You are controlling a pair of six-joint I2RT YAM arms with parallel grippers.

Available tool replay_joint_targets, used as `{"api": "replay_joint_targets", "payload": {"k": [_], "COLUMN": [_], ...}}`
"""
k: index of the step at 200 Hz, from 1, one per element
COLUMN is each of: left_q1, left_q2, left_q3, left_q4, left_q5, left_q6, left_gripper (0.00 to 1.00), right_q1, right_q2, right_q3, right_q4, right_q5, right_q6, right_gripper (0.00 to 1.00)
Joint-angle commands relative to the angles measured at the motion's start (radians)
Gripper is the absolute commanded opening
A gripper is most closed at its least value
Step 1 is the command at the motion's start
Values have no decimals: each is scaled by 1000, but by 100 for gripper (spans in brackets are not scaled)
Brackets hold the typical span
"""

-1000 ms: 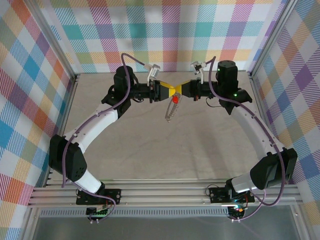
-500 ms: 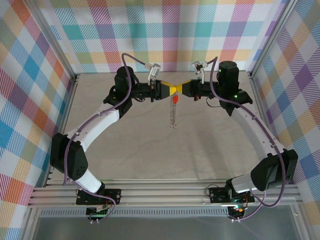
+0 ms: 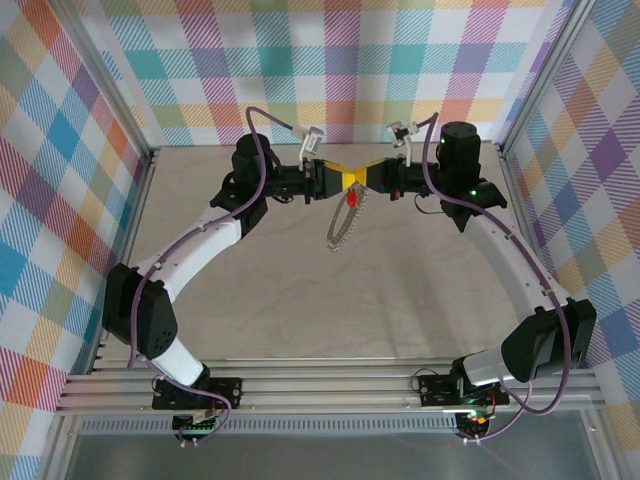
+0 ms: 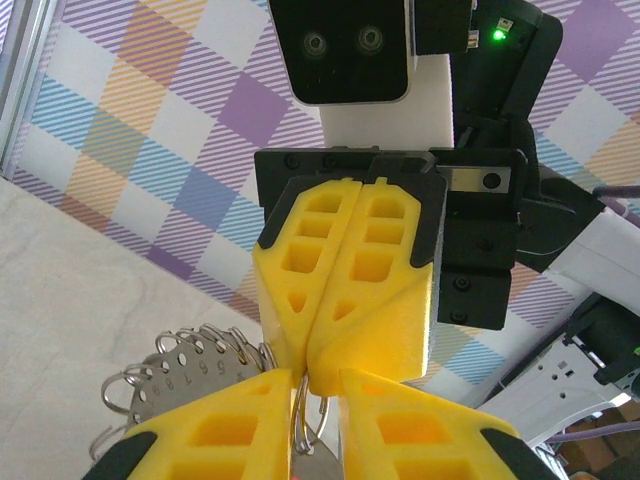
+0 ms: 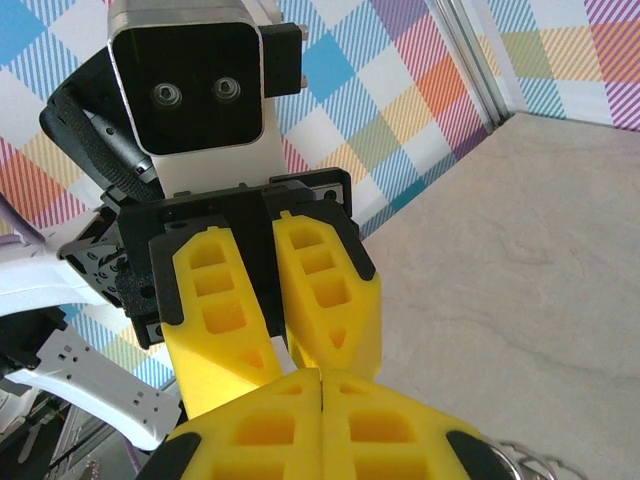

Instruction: Put the keys on the keyring

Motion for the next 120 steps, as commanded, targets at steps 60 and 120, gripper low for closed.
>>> {"api": "replay_joint_targets", "payload": {"k": [60, 120], "left_q1": [-71, -89], "left_q2": [-3, -11], "left_q3": [-10, -20], "left_q4": [94, 107], "left_q5": [52, 40], "left_q6": [-46, -55], "left_gripper": [9, 12], "right_q1": [-1, 0], "right_q2": [-22, -16], "right_q3": [-49, -97], "right_q4": [115, 226], "right_q5": [34, 40], "right_q6": [61, 149], "right_gripper": [0, 0]}}
